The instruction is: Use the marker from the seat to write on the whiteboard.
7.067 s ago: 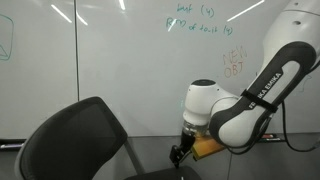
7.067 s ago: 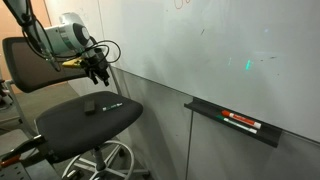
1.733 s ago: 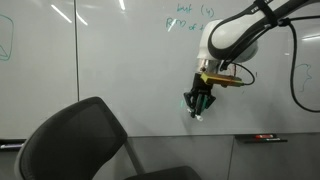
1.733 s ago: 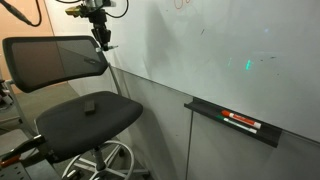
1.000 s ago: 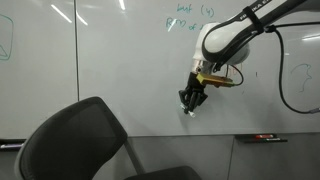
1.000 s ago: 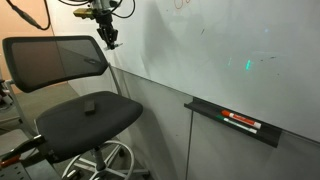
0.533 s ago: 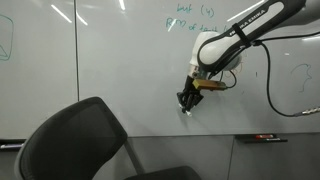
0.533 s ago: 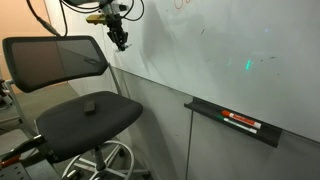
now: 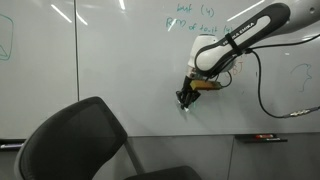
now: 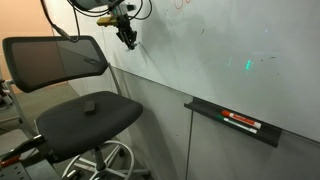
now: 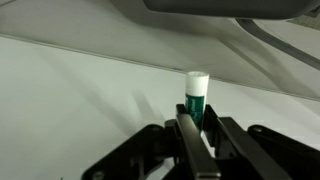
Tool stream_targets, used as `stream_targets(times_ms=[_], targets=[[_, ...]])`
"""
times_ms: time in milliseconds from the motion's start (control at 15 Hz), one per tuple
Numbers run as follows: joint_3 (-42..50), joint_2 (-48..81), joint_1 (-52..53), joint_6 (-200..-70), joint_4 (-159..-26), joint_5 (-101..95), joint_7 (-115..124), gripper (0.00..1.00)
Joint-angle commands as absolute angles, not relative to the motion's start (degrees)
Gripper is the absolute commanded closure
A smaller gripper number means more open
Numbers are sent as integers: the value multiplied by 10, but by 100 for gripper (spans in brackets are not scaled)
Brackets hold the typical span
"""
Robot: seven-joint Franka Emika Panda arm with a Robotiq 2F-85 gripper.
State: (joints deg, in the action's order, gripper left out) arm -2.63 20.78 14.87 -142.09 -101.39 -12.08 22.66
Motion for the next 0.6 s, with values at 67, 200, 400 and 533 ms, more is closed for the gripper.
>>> stream_targets(times_ms=[67,200,400,533], targets=[[-11,237,162,-1430,-974,-146,245,94],[-10,244,163,-1429,-970,-143,245,94],[-9,254,164,-1427,-966,-139,245,94],[-8,259,165,-1427,-964,-137,245,94]])
